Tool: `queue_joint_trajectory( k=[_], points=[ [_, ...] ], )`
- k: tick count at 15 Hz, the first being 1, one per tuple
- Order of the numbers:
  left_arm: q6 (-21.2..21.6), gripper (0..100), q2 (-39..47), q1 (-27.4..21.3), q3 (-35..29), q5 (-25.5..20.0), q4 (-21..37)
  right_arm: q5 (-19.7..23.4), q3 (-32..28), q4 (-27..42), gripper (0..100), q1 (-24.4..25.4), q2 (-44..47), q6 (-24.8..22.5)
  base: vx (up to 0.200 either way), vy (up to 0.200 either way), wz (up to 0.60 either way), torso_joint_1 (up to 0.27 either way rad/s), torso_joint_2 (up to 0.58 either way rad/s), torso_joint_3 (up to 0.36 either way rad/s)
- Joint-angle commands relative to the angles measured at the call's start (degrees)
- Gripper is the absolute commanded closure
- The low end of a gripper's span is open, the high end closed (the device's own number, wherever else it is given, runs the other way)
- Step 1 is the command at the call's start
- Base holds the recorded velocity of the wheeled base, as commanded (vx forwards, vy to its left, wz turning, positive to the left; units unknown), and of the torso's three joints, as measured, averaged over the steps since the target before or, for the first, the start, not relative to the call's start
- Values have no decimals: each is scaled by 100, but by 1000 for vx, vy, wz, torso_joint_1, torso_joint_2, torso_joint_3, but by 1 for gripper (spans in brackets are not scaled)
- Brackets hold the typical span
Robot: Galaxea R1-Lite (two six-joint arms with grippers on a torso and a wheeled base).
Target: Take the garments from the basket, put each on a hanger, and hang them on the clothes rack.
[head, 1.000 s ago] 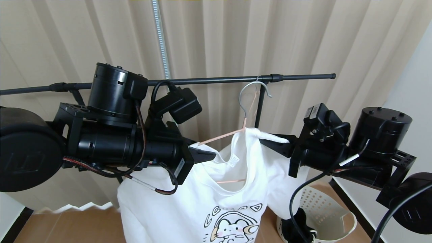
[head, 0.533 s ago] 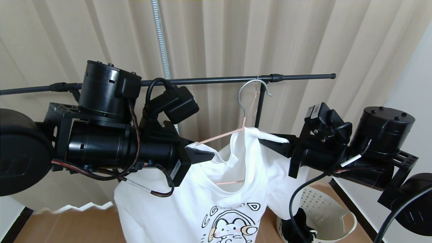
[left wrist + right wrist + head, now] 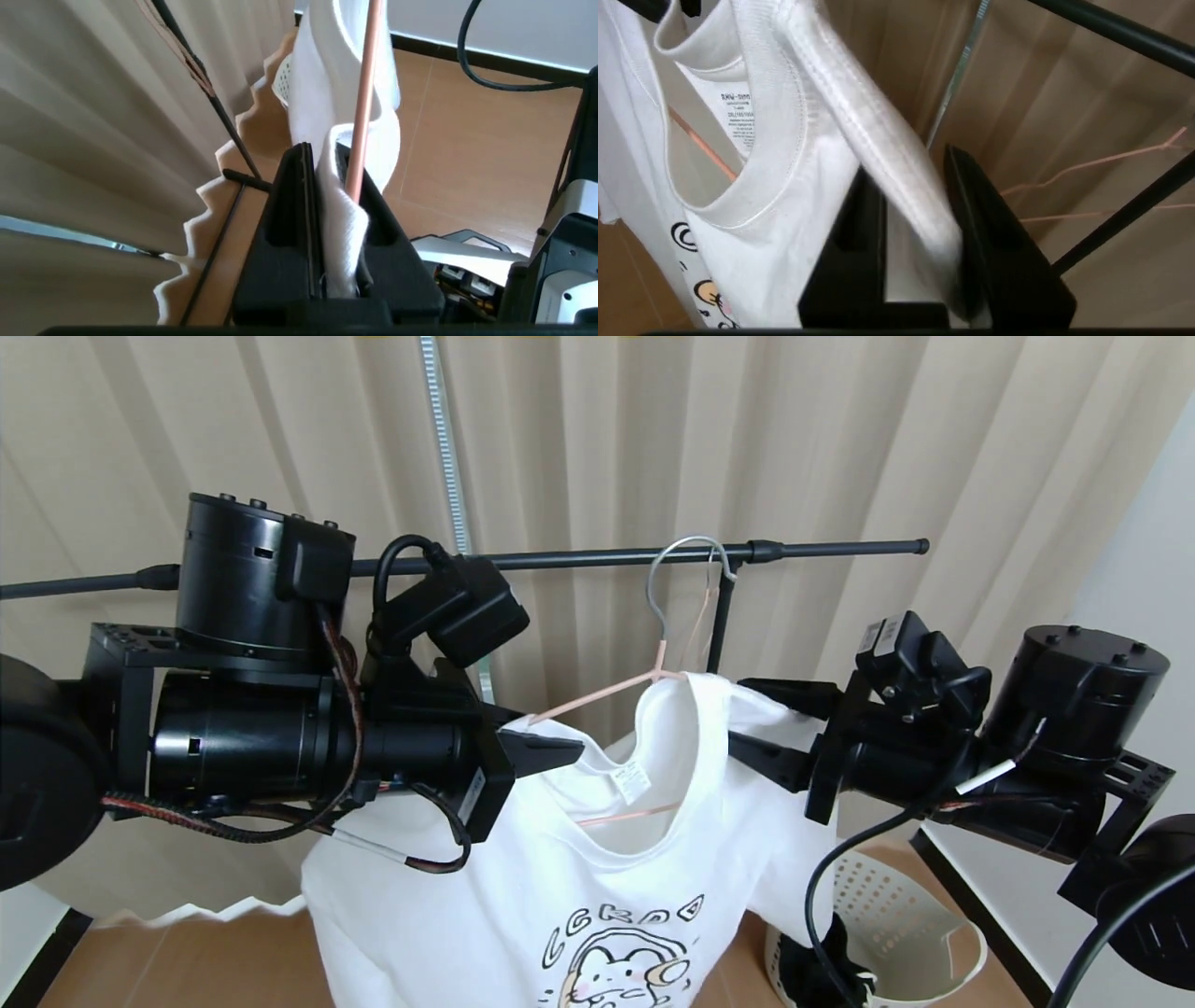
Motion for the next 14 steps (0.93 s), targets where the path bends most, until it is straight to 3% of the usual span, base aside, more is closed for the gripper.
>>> queue_joint_trajectory(
  k=[1,5,7,14],
  points=[
    [-3,100,-37,40,127,83,-112,21,23,0,0,-24,-63,-10,0,0,0,0,0,0],
    [-12,100,-230,198,373,135,-349,135,58,17,0,-253,-327,-1,0,0,0,0,0,0],
    [-20,100,-459,304,505,127,-349,469,76,44,0,-508,-441,-1,0,0,0,0,0,0],
    [-29,100,-1003,594,980,127,-604,513,49,44,0,-622,-265,-19,0,0,0,0,0,0]
  ],
)
